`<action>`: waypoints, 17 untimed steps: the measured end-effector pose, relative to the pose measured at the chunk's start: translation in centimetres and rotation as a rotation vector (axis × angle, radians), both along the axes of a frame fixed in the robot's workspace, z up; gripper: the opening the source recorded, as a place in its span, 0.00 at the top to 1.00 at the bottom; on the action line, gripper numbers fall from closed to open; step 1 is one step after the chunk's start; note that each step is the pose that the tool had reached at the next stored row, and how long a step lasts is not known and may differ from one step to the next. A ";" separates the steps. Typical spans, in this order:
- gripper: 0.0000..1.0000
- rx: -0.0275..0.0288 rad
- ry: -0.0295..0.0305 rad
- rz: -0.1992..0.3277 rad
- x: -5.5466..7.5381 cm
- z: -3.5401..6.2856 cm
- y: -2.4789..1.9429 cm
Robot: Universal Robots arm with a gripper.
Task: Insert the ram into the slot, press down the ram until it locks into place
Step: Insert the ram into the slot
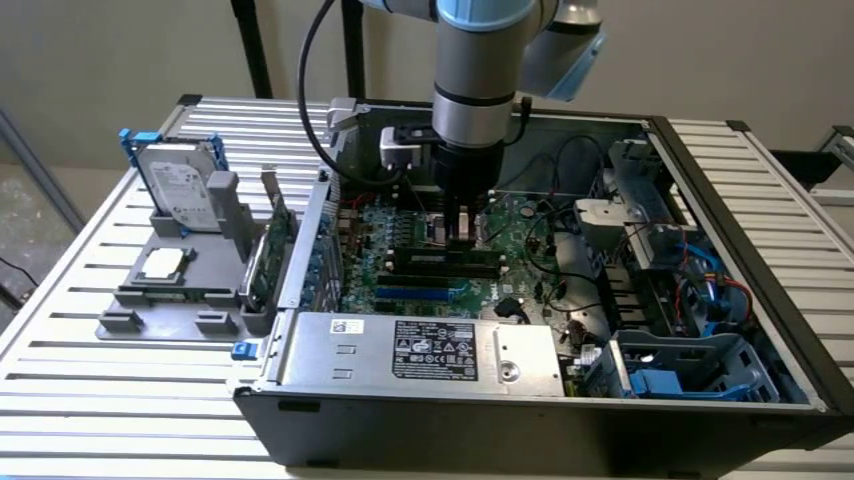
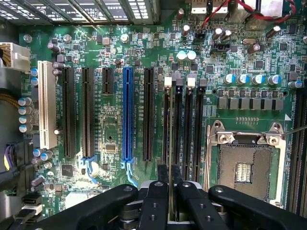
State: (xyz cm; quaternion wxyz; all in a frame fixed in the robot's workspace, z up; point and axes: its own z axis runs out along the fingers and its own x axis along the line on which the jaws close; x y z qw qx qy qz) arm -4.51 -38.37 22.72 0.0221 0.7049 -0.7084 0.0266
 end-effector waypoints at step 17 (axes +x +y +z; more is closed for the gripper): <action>0.86 -0.0004 -0.0039 0.000 0.0 -0.22 0.00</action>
